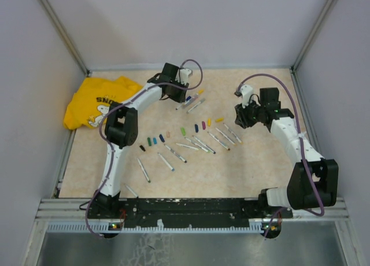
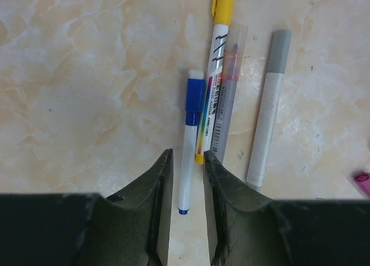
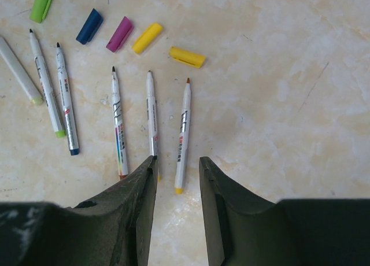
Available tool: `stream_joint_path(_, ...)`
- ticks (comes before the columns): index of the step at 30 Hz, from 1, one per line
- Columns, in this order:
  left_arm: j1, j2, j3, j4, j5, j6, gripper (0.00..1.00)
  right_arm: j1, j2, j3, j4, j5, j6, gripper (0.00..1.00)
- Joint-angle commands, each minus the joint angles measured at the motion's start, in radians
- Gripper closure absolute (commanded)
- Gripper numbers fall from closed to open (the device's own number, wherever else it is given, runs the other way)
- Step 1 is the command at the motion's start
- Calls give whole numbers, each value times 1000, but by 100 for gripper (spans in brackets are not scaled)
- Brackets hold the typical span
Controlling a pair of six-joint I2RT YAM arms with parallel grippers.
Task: Open the pen caps
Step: Move the pen to the center of the board.
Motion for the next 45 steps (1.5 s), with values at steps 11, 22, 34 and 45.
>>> stream_joint_path(11, 12, 52, 40, -32, 20, 3, 77, -2, -18, 27, 18, -25, -17, 65)
stream_joint_path(22, 17, 53, 36, -45, 9, 8, 78, -1, -20, 28, 18, -27, -17, 65)
stream_joint_path(34, 26, 26, -13, -53, -12, 14, 77, -1, -21, 28, 17, -27, -17, 65)
stream_joint_path(45, 25, -94, -175, -36, -143, -50, 88, -2, -24, 28, 17, -28, -17, 65)
